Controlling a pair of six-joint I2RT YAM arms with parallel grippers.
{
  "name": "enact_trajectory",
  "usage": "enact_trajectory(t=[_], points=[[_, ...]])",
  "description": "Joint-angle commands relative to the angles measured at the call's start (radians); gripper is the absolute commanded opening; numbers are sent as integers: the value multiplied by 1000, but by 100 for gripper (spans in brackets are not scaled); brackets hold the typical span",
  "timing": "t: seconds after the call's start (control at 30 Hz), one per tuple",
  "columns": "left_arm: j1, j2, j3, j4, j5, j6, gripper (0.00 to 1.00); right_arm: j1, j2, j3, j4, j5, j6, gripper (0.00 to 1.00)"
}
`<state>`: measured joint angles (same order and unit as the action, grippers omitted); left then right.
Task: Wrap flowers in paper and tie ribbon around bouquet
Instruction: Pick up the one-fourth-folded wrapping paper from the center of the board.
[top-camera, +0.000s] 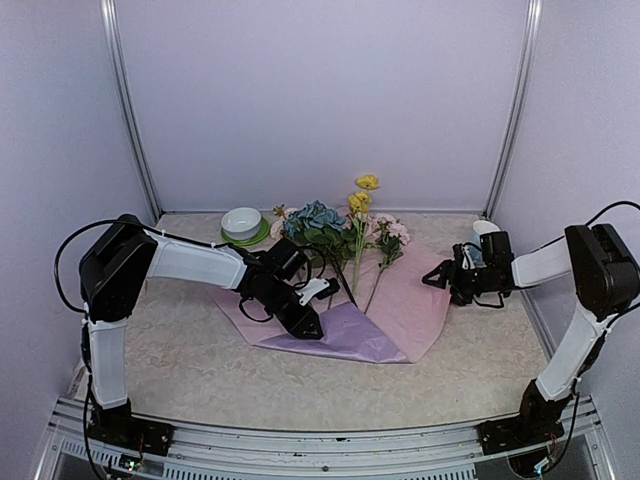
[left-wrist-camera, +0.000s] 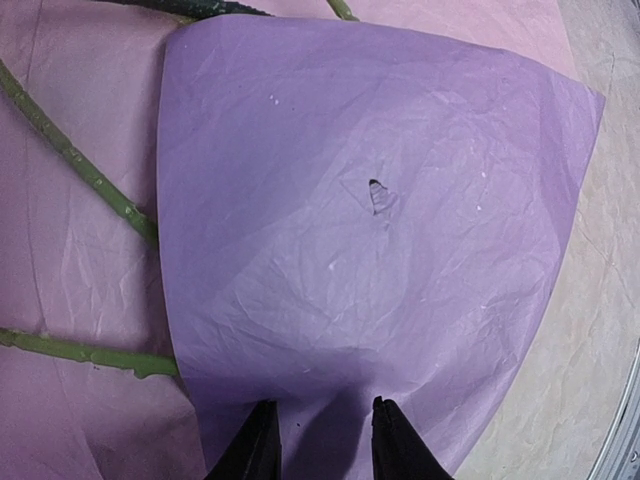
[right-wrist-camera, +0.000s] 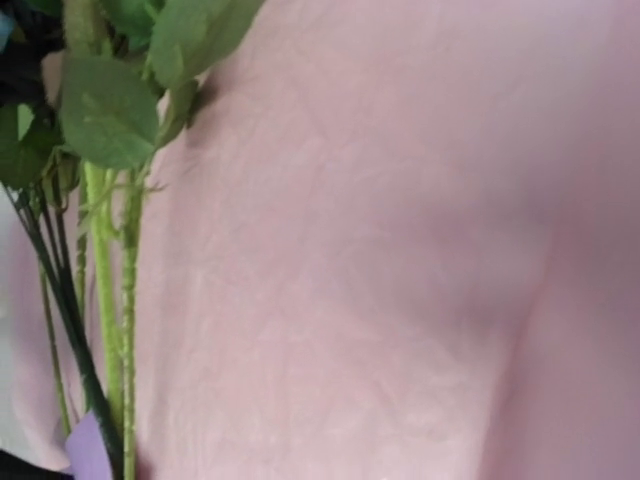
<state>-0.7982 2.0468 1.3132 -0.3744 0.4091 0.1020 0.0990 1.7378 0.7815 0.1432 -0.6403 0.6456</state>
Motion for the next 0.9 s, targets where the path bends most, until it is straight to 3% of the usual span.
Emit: enact_trajectory(t=[0.0, 0.03, 0.07, 0.17, 0.2, 0.43, 0.73, 0.87], points=[[2, 47, -27, -29, -11, 2, 32, 51, -73, -33, -3, -37, -7, 66], [2, 47, -27, -30, -11, 4, 32, 68, -89, -36, -17, -21, -15, 62], [3, 47, -27, -30, -12, 4, 32, 82, -100, -37, -28, 5, -22, 52], [7, 49, -24, -29, -20, 0, 32, 98, -126, -20, -78, 119, -40, 8], [9, 49, -24, -28, -23, -2, 32, 99, -135, -3, -103, 150, -46, 0], [34, 59, -38, -8, 3, -17, 32, 247, -186, 212, -313, 263, -119, 0], [55, 72, -47, 4, 53, -13, 32, 458, -140, 336, -129, 219, 18, 0], [63, 79, -51, 11, 73, -14, 32, 518, -19, 428, -108, 219, 34, 0]])
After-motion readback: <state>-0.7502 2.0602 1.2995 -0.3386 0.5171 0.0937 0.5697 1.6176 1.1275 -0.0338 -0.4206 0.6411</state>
